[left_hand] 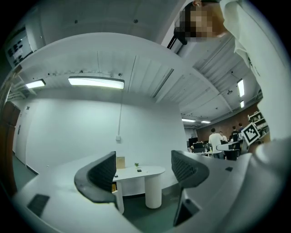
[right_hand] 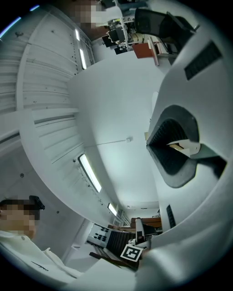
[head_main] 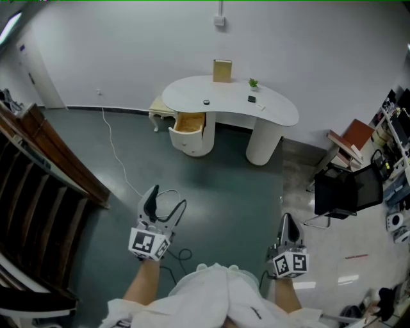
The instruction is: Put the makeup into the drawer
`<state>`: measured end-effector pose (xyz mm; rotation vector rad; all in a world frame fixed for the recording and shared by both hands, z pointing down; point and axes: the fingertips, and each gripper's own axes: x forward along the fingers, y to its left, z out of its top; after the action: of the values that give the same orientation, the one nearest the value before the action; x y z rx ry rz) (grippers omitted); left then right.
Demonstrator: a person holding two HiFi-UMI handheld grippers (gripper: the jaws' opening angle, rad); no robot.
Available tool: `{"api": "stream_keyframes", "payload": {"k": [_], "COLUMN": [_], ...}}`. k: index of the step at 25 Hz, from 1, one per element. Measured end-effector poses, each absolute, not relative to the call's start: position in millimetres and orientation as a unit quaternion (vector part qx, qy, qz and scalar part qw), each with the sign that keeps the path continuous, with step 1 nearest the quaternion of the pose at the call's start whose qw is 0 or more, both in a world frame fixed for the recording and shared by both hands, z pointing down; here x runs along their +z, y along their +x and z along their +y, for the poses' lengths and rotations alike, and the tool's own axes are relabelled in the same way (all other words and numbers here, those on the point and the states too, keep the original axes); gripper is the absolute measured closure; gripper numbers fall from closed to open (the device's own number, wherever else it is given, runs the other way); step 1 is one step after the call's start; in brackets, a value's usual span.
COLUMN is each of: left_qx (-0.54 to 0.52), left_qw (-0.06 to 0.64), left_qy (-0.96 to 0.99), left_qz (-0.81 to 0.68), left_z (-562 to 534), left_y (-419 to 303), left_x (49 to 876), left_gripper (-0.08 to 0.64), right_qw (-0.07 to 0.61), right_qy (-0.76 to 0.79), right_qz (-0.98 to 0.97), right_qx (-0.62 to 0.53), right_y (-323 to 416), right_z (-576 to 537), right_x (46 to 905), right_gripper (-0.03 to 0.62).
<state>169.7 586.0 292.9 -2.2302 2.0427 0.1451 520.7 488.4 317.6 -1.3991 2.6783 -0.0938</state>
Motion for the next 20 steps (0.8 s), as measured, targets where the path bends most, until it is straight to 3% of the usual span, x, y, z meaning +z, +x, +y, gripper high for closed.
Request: {"api": "stream_keyframes", "payload": {"k": [20], "left_qx": [0.045], "left_qw": [0.043], "left_qy": [-0.744], "left_qz": [0.666], "left_z": [506.1], "left_y": [149.6], "left_x": [299.4], "left_gripper": [0.135], "right_qw": [0.066], "right_qy": [-0.446], "right_qz": [0.892], "right_qx": [-0.040], "right_y": [478.1], "right_z": [417.1], "right_x": [333.2], "right_gripper": [0.575]}}
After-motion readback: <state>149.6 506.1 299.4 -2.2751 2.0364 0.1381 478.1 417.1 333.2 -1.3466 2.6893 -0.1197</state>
